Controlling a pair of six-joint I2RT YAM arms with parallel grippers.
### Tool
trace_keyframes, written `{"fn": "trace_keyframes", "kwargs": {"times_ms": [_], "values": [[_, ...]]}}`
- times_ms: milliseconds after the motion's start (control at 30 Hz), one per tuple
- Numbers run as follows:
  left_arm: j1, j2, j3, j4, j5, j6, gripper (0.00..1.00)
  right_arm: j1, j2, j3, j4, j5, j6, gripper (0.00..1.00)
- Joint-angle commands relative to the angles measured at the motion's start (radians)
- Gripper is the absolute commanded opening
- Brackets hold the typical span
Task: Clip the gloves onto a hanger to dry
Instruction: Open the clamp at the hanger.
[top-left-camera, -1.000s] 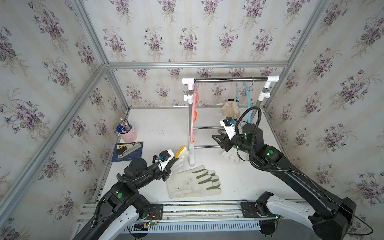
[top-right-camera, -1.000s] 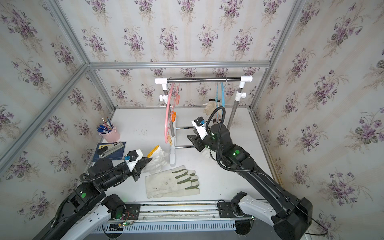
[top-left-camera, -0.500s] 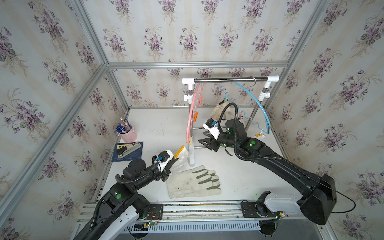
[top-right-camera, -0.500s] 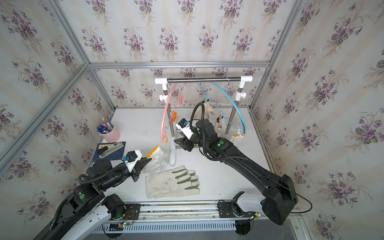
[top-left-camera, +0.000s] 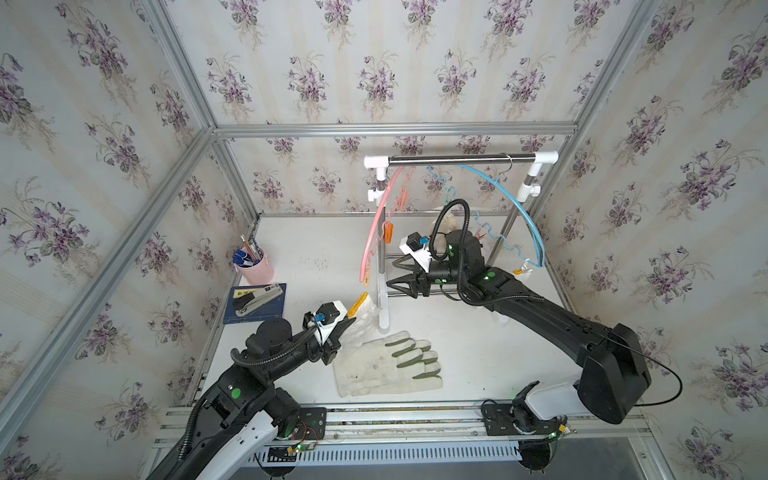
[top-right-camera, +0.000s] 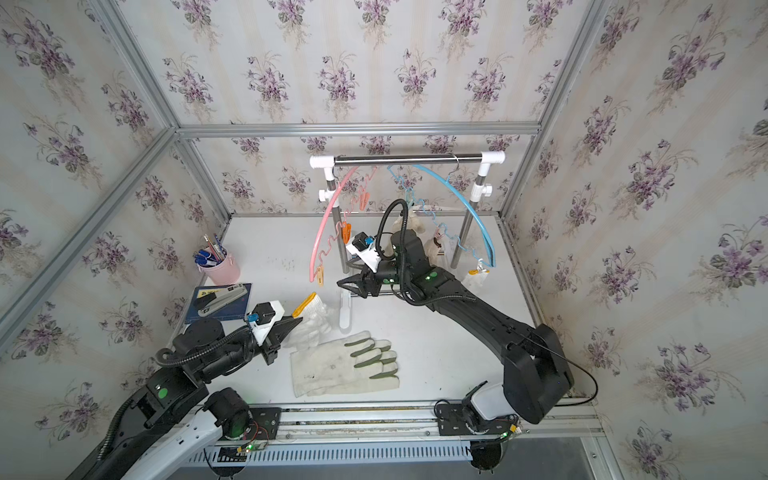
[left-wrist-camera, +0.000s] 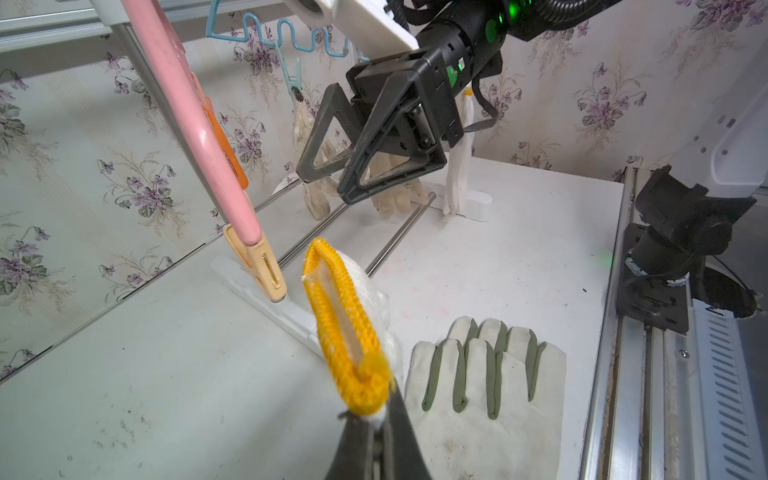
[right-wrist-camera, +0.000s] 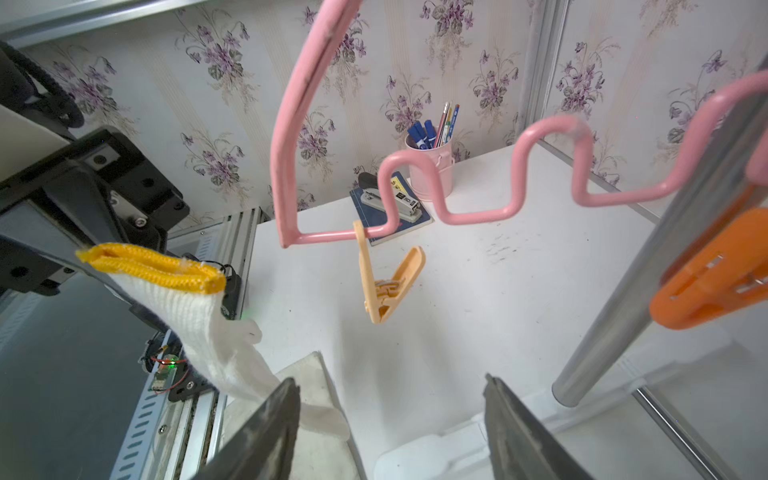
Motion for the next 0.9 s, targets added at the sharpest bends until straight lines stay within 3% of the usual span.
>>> {"fn": "trace_keyframes", "kwargs": {"times_ms": [0,200,467,867], "values": [[0.001,0.011,0.011,0.010,-0.010,0.009,0.00,-0.001,0.022,0.002,0.119,-0.077,0.071,0.71],[0.001,0.034,0.016,0.016,0.009,0.012,0.00,0.000,0.039,-0.035,0.221,-0.041,0.172,0.69],[0.003,-0.041,0.052,-0.135,-0.034,0.070,0.00,0.008,0.078,-0.043,0.310,0.023,0.265,0.66],[0.006,-0.085,0.060,-0.215,-0.068,0.088,0.00,0.082,0.178,0.030,0.331,0.067,0.274,0.70]]}}
